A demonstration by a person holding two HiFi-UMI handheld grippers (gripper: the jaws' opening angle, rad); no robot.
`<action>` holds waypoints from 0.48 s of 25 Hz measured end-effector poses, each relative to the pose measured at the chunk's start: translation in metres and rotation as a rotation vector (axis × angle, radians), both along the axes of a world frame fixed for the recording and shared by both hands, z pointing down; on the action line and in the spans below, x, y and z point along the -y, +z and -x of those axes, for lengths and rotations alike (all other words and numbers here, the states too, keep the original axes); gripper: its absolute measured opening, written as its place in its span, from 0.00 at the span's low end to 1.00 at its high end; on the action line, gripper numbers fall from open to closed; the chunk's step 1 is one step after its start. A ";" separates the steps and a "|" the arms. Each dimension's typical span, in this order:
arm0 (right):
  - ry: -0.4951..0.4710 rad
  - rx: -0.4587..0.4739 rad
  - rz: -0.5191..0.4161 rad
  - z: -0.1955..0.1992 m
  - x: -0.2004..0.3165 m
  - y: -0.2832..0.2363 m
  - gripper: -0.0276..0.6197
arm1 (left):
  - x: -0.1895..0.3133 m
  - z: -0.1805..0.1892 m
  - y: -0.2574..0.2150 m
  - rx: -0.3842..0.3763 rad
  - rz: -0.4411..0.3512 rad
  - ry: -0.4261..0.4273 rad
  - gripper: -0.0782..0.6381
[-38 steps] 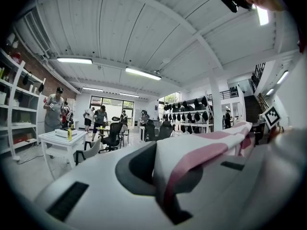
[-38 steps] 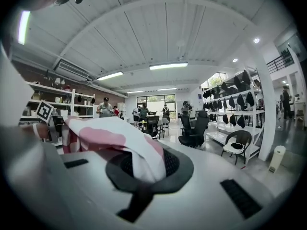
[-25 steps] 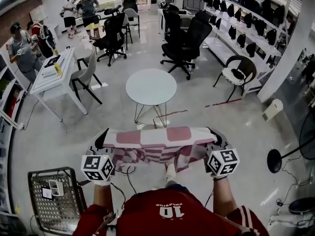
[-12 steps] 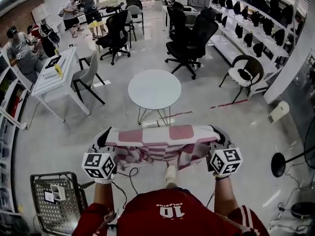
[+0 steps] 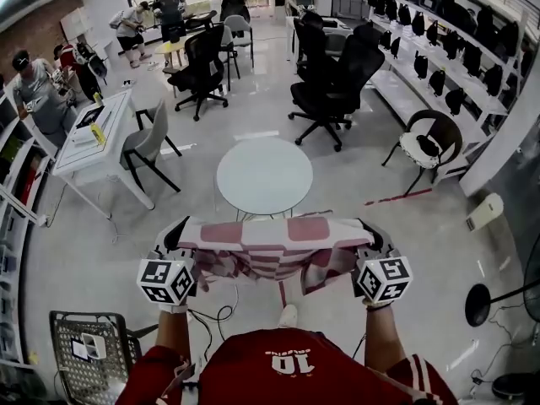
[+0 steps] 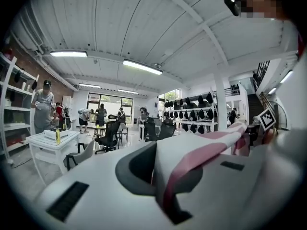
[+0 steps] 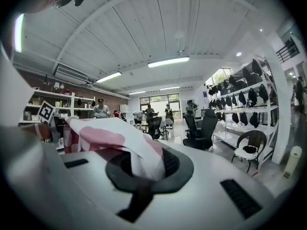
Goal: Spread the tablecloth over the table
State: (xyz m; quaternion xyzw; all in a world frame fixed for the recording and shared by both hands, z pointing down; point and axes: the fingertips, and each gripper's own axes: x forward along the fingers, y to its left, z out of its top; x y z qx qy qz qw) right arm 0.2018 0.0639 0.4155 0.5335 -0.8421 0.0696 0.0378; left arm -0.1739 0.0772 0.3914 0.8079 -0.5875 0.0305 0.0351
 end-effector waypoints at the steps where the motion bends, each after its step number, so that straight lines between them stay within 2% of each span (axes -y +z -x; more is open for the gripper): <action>1: -0.004 0.001 -0.004 -0.002 0.010 0.000 0.07 | 0.009 -0.002 -0.001 0.005 -0.002 -0.007 0.12; 7: -0.039 0.010 -0.027 -0.018 0.061 -0.002 0.07 | 0.058 -0.016 -0.007 -0.054 -0.005 -0.035 0.12; 12: -0.053 0.021 -0.030 -0.038 0.099 -0.001 0.07 | 0.086 -0.036 -0.013 0.032 -0.017 -0.064 0.12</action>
